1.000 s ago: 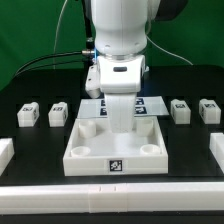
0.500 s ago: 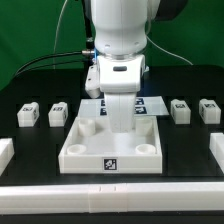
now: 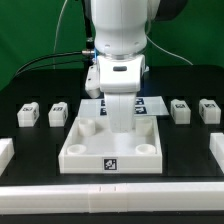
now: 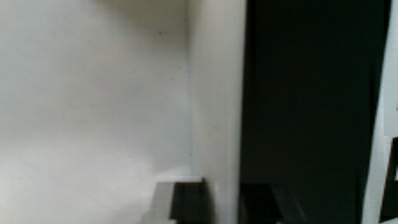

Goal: Assemble one leg

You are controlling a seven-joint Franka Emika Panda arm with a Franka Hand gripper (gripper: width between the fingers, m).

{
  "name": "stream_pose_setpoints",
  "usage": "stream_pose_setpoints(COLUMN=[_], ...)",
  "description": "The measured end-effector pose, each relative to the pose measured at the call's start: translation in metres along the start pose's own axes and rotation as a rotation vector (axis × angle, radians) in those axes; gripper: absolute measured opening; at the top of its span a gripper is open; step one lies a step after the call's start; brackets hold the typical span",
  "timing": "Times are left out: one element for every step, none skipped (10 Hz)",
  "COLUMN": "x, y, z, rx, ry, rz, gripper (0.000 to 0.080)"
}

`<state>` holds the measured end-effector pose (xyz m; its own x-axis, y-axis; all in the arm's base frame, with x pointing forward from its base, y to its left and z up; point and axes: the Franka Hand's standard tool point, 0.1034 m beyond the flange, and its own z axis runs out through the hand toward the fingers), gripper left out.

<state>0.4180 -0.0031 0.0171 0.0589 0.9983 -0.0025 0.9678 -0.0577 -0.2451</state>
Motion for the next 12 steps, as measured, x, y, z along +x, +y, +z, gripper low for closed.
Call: stream_pose_setpoints(x=[0.004,0.009,0.017,0.026,0.034,0.043,0.051,0.056,0.064,0.072,0.079,0.082], y=[0.003,0.005,0.006,0.009,0.015,0.020,0.025,0.029,0.035,0.040,0.046,0.050], z=[-0.001,-0.002,-0.002,-0.002,-0.004,-0.005,-0.007,-0.008,-0.009,-0.011,-0.013,-0.014], rx=[-0.004,-0.007,-0.008,-0.013,-0.019,-0.027,-0.034,-0.040,-0.045,-0.050,-0.055,-0.061], ry=[0.000,0.001,0.002,0.004,0.005,0.007,0.011,0.014,0.019,0.022,0.026,0.030], rz=[-0.003,-0.012,-0.018,-0.033,-0.043,-0.053,-0.062,-0.068,-0.057,-0.059,-0.065,-0.069], gripper=[0.0070,0.0071,0.0071,0.0071,0.0071,0.0071,0.0071,0.0071,0.0071,0.0071,0.0071,0.0070])
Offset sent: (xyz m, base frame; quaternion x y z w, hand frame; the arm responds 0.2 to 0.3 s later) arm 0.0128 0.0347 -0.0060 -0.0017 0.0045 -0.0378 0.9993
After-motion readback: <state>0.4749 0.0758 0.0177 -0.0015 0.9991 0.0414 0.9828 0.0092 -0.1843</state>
